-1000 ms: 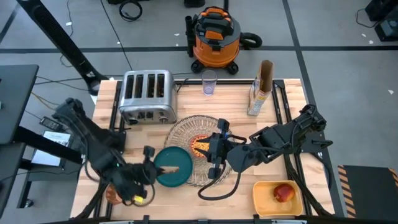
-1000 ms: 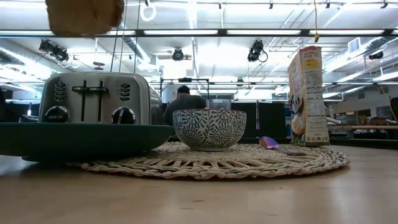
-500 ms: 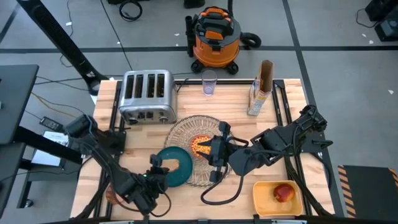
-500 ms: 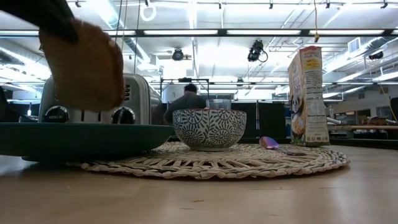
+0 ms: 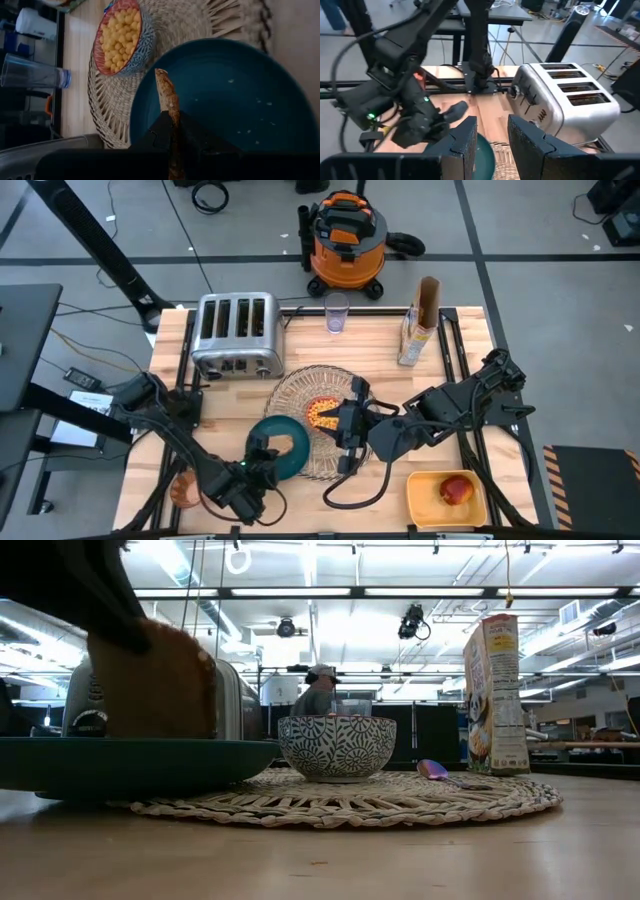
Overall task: Arrange a breakfast setting
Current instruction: Put the bread on the blue plate
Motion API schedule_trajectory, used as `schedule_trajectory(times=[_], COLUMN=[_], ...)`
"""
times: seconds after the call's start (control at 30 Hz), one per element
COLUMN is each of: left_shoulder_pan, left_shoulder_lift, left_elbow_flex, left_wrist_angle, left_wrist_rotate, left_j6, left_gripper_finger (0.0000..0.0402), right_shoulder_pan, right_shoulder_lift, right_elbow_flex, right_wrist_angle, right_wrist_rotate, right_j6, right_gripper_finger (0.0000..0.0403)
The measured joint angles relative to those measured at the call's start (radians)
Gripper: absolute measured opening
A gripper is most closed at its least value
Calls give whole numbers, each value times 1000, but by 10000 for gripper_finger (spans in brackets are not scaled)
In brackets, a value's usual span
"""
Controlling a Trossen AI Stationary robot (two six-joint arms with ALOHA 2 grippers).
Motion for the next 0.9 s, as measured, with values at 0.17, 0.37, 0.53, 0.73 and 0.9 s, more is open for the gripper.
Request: schedule_trajectory(times=[0.17,0.37,0.53,0.73,0.9], left_shoulder_pan=[24,24,24,24,24], left_shoulder_lift=[20,60,79,79,79], left_elbow_flex=[0,0,0,0,0], left_wrist_angle=[-1,-11,-14,-10,-6], left_wrist_rotate=[1,52,55,70,93], left_j6=[-1,-34,-65,-71,-74], left_gripper_finger=[25,25,26,64,116], right_shoulder_pan=[17,45,67,77,76], right_shoulder_lift=[-1,0,1,2,2], right_elbow_flex=[-6,-39,-59,-63,-63], right_wrist_angle=[2,1,11,8,7], right_wrist_rotate=[-19,-26,-27,-48,-80], right_j6=[16,98,145,221,288], right_gripper_finger=[118,119,123,138,148])
